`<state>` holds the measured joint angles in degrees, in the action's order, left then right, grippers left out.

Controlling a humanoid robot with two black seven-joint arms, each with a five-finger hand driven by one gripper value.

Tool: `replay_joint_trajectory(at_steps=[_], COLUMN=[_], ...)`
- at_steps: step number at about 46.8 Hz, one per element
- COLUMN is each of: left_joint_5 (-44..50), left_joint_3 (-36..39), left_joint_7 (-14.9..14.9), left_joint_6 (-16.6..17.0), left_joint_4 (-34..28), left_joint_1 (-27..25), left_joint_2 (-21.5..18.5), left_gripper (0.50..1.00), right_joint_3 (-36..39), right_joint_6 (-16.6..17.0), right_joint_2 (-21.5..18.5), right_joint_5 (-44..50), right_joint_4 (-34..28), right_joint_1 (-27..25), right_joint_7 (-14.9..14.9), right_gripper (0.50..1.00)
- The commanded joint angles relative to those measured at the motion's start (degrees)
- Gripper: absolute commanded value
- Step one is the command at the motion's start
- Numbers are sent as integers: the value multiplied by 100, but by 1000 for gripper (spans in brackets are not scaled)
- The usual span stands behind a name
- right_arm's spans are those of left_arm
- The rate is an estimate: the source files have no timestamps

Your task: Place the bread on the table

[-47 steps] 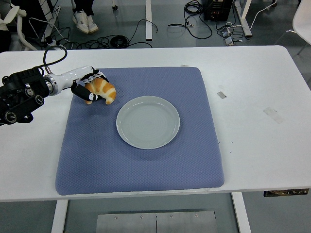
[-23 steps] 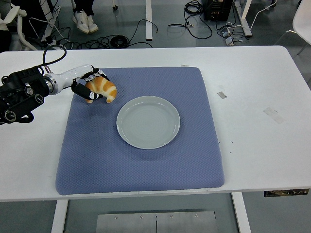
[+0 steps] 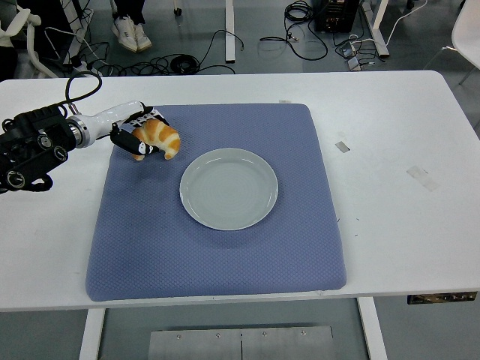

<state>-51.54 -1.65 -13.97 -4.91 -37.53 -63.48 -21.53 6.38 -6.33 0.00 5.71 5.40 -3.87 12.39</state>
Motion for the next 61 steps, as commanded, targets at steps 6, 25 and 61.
replay_joint_trajectory(at_steps=[6, 25, 61], left_joint_5=[13, 179, 1850], left_joint_3=[-10, -98, -669], left_joint_7=[0, 0, -27], left_joint_6=[-1, 25, 60], left_joint_4=[0, 9, 132], left_joint_1=[-6, -15, 20], left_joint_2=[0, -18, -9], left_gripper=[845, 969, 981], right_joint_3=[-5, -5, -5], right_joint_6=[0, 0, 0], right_joint_2=[0, 0, 0], right_joint_5=[0, 0, 0], right_joint_4=[5, -4, -4], right_joint_1=[0, 0, 0], right_joint_7=[1, 1, 1], right_gripper=[1000, 1000, 1000])
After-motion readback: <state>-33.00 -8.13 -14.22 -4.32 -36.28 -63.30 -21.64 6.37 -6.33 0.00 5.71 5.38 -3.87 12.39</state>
